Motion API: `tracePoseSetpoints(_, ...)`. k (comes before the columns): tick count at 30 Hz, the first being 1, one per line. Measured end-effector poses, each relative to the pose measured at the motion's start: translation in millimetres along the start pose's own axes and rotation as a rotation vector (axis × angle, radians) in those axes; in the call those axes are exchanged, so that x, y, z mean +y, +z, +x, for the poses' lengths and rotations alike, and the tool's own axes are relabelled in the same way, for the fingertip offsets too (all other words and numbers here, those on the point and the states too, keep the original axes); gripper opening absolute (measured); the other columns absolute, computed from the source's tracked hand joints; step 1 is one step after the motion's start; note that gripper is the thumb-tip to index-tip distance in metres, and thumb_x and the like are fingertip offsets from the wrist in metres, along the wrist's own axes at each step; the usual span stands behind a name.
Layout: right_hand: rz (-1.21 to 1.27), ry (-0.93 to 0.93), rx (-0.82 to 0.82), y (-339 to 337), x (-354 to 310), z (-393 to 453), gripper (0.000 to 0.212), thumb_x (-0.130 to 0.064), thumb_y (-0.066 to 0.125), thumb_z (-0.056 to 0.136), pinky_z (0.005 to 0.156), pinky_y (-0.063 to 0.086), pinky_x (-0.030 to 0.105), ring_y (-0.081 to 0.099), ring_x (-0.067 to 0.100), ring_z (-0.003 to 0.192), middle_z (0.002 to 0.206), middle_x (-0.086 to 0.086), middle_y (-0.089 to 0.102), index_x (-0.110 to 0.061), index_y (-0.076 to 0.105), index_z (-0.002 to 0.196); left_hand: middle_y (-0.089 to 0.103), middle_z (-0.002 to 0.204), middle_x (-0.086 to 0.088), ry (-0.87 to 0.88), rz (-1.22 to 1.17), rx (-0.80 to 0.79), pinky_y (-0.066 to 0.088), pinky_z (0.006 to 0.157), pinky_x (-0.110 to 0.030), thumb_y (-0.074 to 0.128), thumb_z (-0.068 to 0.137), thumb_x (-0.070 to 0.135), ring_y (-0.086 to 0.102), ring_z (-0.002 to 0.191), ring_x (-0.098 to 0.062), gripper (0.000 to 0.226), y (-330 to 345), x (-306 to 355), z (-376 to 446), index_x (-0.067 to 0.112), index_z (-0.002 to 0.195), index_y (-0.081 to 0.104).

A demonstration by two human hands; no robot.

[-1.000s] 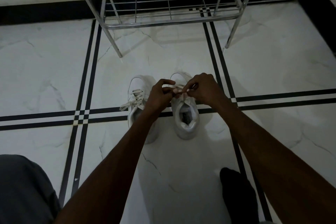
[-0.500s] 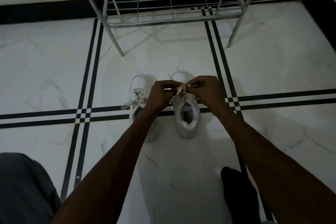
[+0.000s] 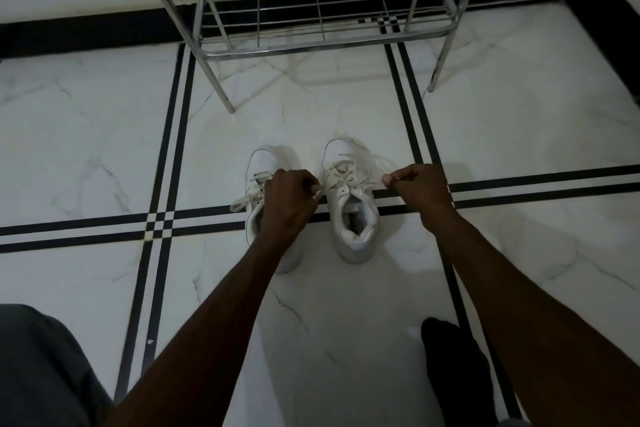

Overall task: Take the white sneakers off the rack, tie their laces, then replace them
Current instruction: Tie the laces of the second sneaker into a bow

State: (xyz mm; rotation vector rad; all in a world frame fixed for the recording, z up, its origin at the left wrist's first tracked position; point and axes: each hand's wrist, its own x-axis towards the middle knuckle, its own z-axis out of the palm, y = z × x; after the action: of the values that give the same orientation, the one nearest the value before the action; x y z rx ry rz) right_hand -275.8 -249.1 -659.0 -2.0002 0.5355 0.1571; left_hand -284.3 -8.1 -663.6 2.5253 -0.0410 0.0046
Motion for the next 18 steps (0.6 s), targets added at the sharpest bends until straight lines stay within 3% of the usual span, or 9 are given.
tracePoseSetpoints(4, -0.051, -0.137, -0.112, -10, -2, 4, 0.012, -0.023, 0.083, 0.074, 0.080, 0.059, 0.039, 0.070, 0.020, 0.087, 0.082, 0.001, 0.074, -0.025, 0.072, 0.074, 0.077, 0.083, 0.005, -0.028, -0.084, 0.045, 0.055, 0.081, -0.049, 0.065, 0.086, 0.026, 0.068, 0.083, -0.022, 0.012, 3, -2, -4, 0.025, 0.086, 0.076)
tracePoseSetpoints(8, -0.101, -0.261, -0.227, -21, -11, 5, 0.015, -0.018, 0.080, 0.079, 0.074, 0.052, 0.019, 0.071, 0.018, 0.090, 0.091, 0.007, 0.077, -0.011, 0.078, 0.091, 0.074, 0.086, 0.009, -0.050, -0.166, 0.059, 0.052, 0.088, -0.050, 0.059, 0.093, 0.038, 0.066, 0.088, -0.019, 0.017, 2, 0, -5, 0.029, 0.089, 0.073)
tracePoseSetpoints(13, -0.207, -0.357, -0.166, -22, -17, 5, 0.015, -0.016, 0.083, 0.075, 0.073, 0.054, 0.017, 0.069, 0.011, 0.079, 0.083, 0.004, 0.076, -0.010, 0.080, 0.088, 0.076, 0.093, -0.003, -0.066, 0.058, 0.015, 0.042, 0.093, -0.046, 0.062, 0.095, 0.019, 0.062, 0.102, -0.030, 0.013, -7, 1, -4, 0.018, 0.095, 0.075)
tracePoseSetpoints(18, -0.194, -0.384, -0.060, -25, -10, 5, 0.019, -0.016, 0.088, 0.067, 0.063, 0.047, 0.000, 0.064, 0.002, 0.066, 0.072, 0.001, 0.072, -0.007, 0.080, 0.082, 0.075, 0.089, -0.006, -0.017, 0.327, -0.019, 0.030, 0.096, -0.044, 0.065, 0.079, 0.002, 0.061, 0.102, -0.031, 0.022, -13, 5, -8, 0.016, 0.091, 0.077)
